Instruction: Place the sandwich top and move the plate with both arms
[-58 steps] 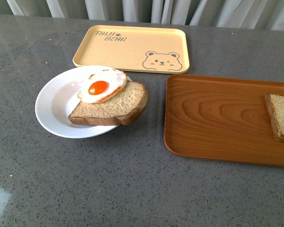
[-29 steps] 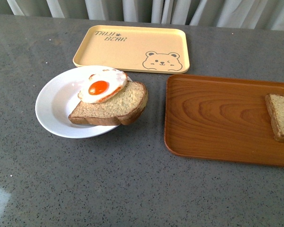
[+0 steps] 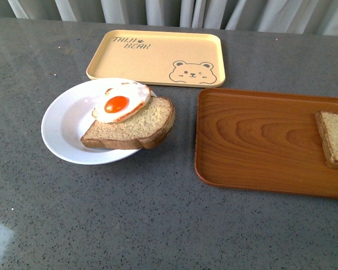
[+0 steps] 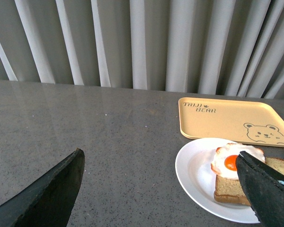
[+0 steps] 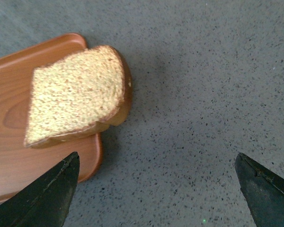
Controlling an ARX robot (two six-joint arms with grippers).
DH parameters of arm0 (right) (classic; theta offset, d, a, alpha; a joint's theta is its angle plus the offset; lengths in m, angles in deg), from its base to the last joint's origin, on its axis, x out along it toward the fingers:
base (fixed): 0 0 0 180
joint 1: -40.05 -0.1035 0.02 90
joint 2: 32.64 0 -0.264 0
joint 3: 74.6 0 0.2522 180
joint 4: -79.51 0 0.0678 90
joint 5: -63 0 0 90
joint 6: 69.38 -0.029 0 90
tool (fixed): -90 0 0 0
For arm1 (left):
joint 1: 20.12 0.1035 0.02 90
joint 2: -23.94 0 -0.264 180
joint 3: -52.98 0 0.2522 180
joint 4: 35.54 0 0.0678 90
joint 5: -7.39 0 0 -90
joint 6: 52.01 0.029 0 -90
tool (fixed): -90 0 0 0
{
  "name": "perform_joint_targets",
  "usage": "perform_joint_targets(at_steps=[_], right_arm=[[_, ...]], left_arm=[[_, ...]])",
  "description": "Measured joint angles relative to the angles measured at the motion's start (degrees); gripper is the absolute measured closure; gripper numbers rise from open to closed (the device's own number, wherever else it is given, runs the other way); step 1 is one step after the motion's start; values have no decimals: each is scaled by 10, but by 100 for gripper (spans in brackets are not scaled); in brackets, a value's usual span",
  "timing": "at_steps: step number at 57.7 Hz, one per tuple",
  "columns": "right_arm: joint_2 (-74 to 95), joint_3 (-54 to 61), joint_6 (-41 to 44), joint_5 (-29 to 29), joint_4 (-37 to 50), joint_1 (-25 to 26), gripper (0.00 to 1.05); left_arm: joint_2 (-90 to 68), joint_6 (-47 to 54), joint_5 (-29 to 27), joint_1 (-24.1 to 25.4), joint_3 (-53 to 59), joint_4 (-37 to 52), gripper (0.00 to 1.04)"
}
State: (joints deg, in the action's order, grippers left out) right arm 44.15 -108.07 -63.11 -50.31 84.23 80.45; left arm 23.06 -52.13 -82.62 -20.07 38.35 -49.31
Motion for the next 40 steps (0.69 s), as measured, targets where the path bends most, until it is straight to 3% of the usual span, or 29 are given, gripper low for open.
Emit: perform_joint_targets(at_steps=[16,40], right_arm=[[152,-57,-28,-11,67,-33,9],[303,-117,-172,-18,169,-71,9]], left_arm=[[0,0,0,0,0,0,9],[0,0,0,0,0,0,9]])
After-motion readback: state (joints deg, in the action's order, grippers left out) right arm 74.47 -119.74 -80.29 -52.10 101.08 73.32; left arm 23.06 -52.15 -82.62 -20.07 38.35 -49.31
